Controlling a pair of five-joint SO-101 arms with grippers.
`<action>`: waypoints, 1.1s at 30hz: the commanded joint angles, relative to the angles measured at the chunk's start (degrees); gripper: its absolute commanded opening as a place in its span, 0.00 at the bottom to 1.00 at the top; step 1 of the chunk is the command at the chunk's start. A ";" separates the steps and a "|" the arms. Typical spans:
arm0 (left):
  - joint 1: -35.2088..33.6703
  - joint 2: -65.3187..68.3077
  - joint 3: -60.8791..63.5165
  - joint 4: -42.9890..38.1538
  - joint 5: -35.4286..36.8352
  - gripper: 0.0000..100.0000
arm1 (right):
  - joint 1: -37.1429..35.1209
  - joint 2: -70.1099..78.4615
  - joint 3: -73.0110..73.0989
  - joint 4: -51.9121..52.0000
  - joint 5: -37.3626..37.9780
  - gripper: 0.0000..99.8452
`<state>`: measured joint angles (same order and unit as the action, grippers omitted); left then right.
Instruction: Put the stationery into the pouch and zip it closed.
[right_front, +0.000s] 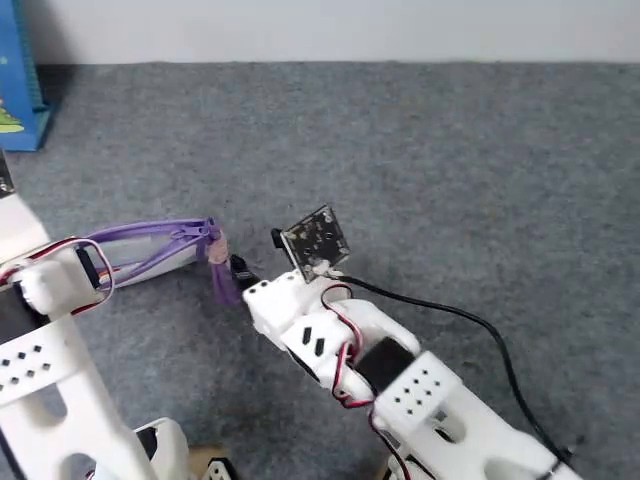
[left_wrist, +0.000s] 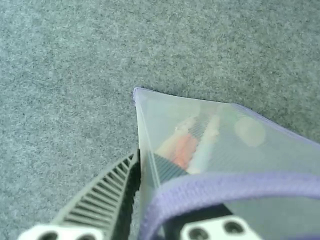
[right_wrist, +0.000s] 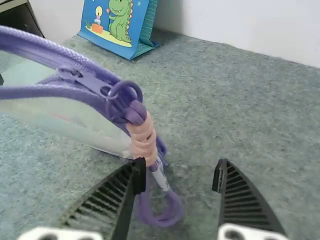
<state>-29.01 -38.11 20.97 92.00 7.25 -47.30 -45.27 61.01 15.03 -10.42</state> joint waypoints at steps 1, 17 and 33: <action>0.00 0.62 1.36 -1.41 -0.44 0.01 | -3.30 3.21 -1.05 -4.53 -0.26 0.22; 0.09 0.62 1.45 -1.41 -0.53 0.01 | -3.91 14.90 -13.54 -6.02 2.02 0.22; 0.00 0.62 4.26 -4.48 -0.53 0.01 | 0.40 7.25 -8.53 -5.76 6.33 0.01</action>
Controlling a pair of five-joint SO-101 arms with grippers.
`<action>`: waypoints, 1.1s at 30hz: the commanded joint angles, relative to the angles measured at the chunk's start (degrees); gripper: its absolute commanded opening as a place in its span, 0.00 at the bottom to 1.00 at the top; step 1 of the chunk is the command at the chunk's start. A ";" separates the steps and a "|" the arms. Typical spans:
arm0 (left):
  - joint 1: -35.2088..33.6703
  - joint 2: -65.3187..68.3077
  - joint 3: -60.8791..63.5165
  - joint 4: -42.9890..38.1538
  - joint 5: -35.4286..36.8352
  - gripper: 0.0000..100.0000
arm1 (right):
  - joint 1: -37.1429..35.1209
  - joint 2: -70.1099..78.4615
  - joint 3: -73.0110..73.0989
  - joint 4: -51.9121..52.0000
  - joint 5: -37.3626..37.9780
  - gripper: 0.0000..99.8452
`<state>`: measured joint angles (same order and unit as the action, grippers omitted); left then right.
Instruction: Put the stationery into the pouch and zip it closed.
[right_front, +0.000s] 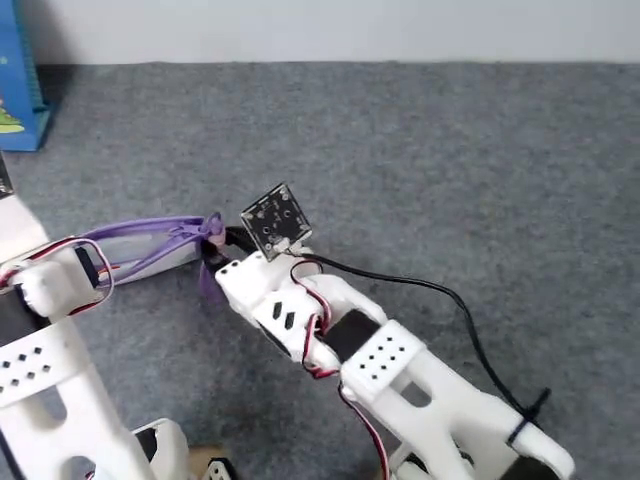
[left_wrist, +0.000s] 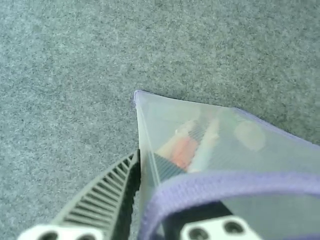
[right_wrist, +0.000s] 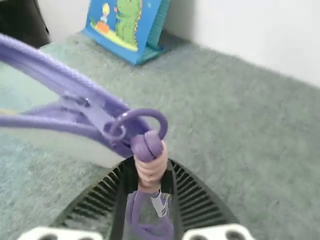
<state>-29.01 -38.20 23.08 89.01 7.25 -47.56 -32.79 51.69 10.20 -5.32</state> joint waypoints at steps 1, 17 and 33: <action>0.00 0.70 2.15 -1.49 -0.53 0.01 | 0.66 -6.90 1.85 -0.75 1.23 0.01; 7.74 0.62 -0.22 -1.58 -3.87 0.07 | 2.51 -28.26 19.69 0.31 3.60 0.01; 36.66 1.32 -18.24 -1.76 -3.78 0.28 | -5.85 -46.29 26.37 15.16 3.52 0.01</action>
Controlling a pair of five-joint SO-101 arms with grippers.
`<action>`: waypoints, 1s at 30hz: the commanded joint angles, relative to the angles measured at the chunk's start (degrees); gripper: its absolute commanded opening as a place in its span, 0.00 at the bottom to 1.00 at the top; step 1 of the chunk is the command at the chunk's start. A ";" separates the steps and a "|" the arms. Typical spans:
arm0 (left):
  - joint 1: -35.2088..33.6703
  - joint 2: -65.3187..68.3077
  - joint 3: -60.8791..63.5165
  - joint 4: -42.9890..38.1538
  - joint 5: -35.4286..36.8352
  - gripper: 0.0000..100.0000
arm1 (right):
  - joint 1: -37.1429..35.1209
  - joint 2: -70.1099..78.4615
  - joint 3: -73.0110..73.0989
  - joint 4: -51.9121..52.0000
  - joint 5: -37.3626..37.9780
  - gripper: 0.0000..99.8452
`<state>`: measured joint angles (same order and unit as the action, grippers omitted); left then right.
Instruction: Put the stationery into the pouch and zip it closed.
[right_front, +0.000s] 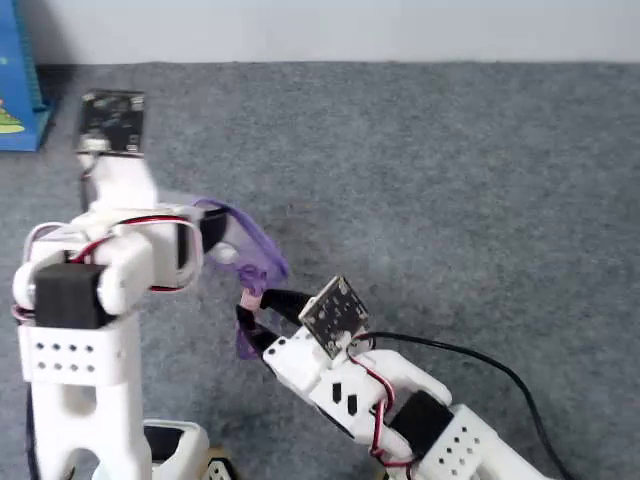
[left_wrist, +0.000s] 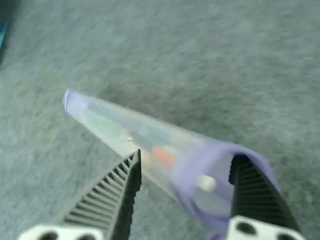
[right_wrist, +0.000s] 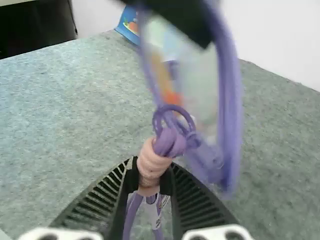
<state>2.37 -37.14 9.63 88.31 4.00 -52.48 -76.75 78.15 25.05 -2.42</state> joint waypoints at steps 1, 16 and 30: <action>6.95 0.26 -4.88 -1.85 -0.53 0.28 | -0.92 -2.68 0.26 0.31 0.62 0.01; 7.65 7.56 -16.75 1.23 -0.70 0.28 | -0.57 -2.86 0.70 0.13 0.62 0.01; -2.90 -2.55 1.27 9.76 -28.13 0.28 | 7.16 -3.30 -1.41 0.31 6.33 0.01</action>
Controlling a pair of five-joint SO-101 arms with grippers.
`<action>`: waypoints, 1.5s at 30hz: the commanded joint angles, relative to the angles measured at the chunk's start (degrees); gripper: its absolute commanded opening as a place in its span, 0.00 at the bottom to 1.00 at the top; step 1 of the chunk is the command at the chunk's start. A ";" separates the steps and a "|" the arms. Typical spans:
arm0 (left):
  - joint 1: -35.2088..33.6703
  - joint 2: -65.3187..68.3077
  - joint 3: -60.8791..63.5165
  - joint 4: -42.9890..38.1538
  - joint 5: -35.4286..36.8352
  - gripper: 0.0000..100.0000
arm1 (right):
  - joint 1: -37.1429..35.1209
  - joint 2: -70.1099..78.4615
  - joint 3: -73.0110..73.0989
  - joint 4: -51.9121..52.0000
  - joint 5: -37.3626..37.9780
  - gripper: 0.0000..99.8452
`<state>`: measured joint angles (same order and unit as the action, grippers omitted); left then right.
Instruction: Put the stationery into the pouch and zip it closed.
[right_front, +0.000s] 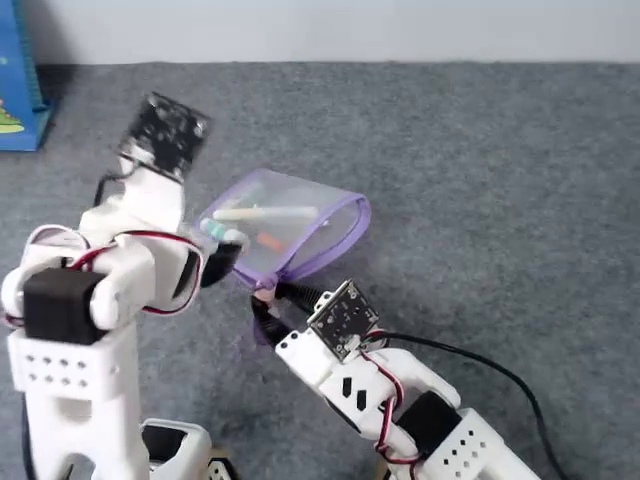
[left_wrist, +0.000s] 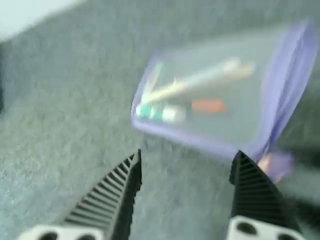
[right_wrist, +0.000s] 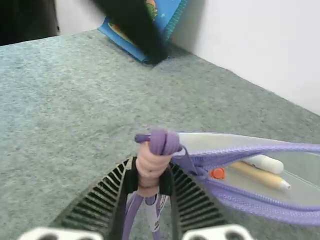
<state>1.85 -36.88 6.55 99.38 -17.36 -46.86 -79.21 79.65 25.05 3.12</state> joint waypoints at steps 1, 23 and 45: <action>-3.87 -3.78 6.20 -2.11 -8.26 0.28 | 1.89 -0.84 -2.99 0.13 0.79 0.01; 0.09 -44.75 65.01 -39.91 -13.98 0.28 | 2.07 -0.92 -6.59 0.13 -3.25 0.01; 10.90 -45.63 65.80 -46.68 -2.64 0.28 | -7.60 -14.55 -13.19 21.05 -4.57 0.01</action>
<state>11.16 -81.45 72.75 54.99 -22.64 -52.48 -91.08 71.03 45.27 -2.42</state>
